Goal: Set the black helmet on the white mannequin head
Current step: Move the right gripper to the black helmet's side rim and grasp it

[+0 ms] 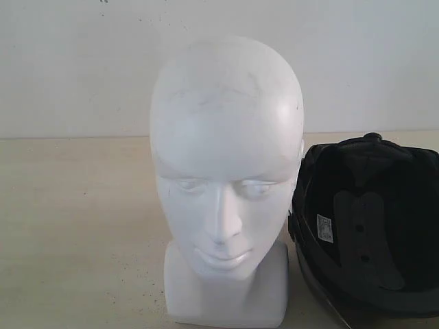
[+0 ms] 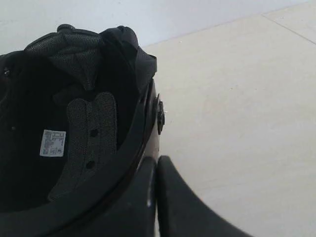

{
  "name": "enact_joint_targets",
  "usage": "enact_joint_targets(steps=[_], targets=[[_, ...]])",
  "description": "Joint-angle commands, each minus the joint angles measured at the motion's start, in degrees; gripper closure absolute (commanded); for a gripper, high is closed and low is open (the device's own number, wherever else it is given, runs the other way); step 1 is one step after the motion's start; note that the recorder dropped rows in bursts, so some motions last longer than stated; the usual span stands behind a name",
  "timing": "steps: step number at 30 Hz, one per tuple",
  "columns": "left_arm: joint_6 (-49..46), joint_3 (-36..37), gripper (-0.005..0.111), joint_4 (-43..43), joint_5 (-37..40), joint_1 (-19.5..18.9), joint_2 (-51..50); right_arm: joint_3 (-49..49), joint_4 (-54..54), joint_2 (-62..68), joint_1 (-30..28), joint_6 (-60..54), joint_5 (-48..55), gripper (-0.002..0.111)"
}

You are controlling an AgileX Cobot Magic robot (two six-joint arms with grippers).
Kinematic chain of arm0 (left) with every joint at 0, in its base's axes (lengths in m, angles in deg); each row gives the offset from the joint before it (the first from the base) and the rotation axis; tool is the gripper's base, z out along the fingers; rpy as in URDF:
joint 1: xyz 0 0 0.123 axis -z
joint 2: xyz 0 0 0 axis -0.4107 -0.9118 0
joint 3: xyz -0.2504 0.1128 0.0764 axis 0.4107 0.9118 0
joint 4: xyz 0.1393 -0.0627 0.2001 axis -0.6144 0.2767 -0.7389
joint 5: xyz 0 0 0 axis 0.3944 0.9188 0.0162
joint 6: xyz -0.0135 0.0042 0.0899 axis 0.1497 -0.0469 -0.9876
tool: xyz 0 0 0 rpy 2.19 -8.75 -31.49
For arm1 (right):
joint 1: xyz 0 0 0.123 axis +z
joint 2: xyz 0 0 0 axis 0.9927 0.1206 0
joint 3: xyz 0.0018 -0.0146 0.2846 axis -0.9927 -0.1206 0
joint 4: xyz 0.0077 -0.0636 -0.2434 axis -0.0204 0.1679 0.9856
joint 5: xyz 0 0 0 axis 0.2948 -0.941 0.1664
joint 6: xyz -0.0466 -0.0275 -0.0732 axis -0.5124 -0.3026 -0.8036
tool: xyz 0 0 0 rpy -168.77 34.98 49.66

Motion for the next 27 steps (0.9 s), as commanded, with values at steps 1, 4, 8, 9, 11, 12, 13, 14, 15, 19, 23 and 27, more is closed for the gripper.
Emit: enact_joint_targets(steps=[1, 4, 8, 9, 11, 12, 13, 14, 15, 19, 23, 27], targets=[[-0.13, -0.17, 0.102, 0.45, 0.03, -0.02, 0.23, 0.02, 0.41, -0.26, -0.09, -0.37, -0.79, 0.109], [-0.13, -0.17, 0.102, 0.45, 0.03, -0.02, 0.23, 0.02, 0.59, -0.26, -0.09, -0.53, -7.15, 0.109], [-0.13, -0.17, 0.102, 0.45, 0.03, -0.02, 0.23, 0.02, 0.59, -0.26, -0.09, -0.28, -23.72, 0.109], [-0.13, -0.17, 0.102, 0.45, 0.03, -0.02, 0.23, 0.02, 0.59, -0.26, -0.09, 0.11, -29.04, 0.109], [-0.13, -0.17, 0.102, 0.45, 0.03, -0.02, 0.23, 0.02, 0.59, -0.26, -0.09, 1.39, -44.33, 0.109], [-0.13, -0.17, 0.102, 0.45, 0.03, -0.02, 0.23, 0.02, 0.59, -0.26, -0.09, 1.06, -58.25, 0.109], [-0.13, -0.17, 0.102, 0.45, 0.03, -0.02, 0.23, 0.02, -0.65, -0.26, -0.09, 1.43, -73.81, 0.109], [-0.13, -0.17, 0.102, 0.45, 0.03, -0.02, 0.23, 0.02, -1.67, -0.26, -0.09, 3.78, -77.45, 0.109], [-0.13, -0.17, 0.102, 0.45, 0.03, -0.02, 0.23, 0.87, -3.65, -0.26, -0.09, 8.59, -77.67, 0.109], [-0.13, -0.17, 0.102, 0.45, 0.03, -0.02, 0.23, 17.89, 5.62, -0.26, -0.09, 13.32, -20.08, 0.109], [-0.13, -0.17, 0.102, 0.45, 0.03, -0.02, 0.23, 26.74, 6.92, 6.0, -0.09, 10.84, 16.05, 0.109], [-0.13, -0.17, 0.102, 0.45, -0.1, -0.02, 0.23, 30.48, 5.09, 7.95, 0.04, 11.55, 33.36, 0.109]])
